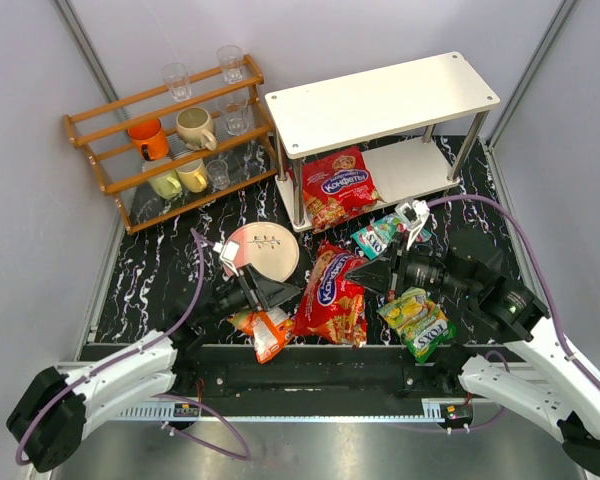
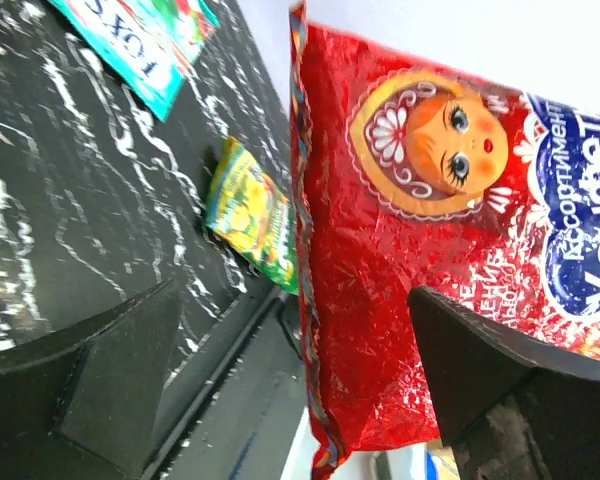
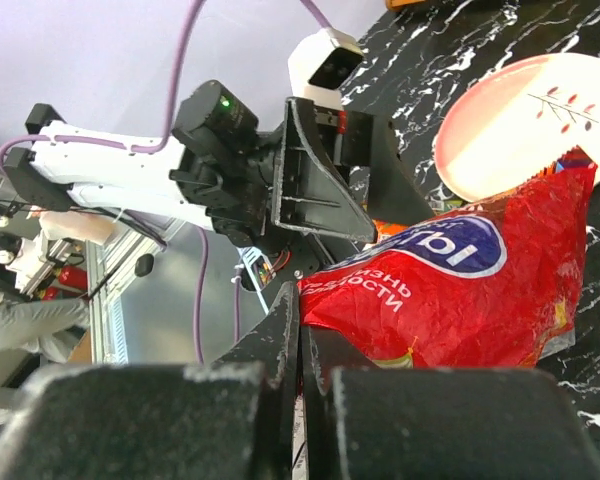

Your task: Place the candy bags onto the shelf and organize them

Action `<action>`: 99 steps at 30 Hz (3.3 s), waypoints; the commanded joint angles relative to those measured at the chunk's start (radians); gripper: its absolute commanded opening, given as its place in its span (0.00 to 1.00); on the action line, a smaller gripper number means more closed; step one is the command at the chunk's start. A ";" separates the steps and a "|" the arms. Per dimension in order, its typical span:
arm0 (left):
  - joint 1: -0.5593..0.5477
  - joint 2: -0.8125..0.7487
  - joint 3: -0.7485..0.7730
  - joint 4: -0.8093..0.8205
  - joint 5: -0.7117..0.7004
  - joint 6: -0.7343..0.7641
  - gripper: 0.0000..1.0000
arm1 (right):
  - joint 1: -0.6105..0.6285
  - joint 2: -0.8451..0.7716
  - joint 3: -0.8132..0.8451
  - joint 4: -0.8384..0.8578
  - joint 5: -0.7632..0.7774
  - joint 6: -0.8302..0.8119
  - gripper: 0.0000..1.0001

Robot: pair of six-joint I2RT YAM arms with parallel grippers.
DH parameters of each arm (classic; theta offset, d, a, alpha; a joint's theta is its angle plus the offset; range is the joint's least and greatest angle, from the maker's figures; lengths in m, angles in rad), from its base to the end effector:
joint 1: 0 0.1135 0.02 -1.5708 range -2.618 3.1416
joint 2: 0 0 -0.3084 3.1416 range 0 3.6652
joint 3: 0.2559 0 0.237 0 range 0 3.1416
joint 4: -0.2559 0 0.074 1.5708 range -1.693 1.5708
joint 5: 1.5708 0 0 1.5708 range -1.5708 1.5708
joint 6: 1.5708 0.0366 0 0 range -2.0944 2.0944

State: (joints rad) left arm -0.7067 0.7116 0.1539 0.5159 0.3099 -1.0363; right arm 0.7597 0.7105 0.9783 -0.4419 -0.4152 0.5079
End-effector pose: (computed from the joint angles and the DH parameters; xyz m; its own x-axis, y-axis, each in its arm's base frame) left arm 0.0851 -0.0874 0.2399 -0.7477 -0.4392 -0.4980 0.4057 0.2915 -0.8663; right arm 0.0604 0.0777 0.4145 -0.5563 0.0854 -0.8266 -0.7412 0.3986 0.5401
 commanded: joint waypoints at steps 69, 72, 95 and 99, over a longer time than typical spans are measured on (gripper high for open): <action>-0.034 -0.012 0.064 -0.199 -0.060 0.151 0.99 | 0.000 -0.054 -0.760 0.297 0.489 0.569 1.00; -0.036 0.063 0.049 -0.136 -0.045 0.151 0.99 | 0.003 -0.040 -0.823 0.411 0.431 0.601 1.00; -0.120 0.489 0.173 -0.079 -0.014 0.268 0.47 | 0.003 0.310 -0.880 0.825 0.262 0.584 1.00; -0.140 0.548 0.197 -0.080 -0.022 0.271 0.31 | 0.004 0.311 -0.888 0.853 0.231 0.577 1.00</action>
State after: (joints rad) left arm -0.8154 1.2160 0.2939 0.4019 0.2714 -0.7856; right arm 0.7578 1.0058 0.1165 0.3859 -0.1017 1.0927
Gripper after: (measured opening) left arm 0.365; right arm 0.993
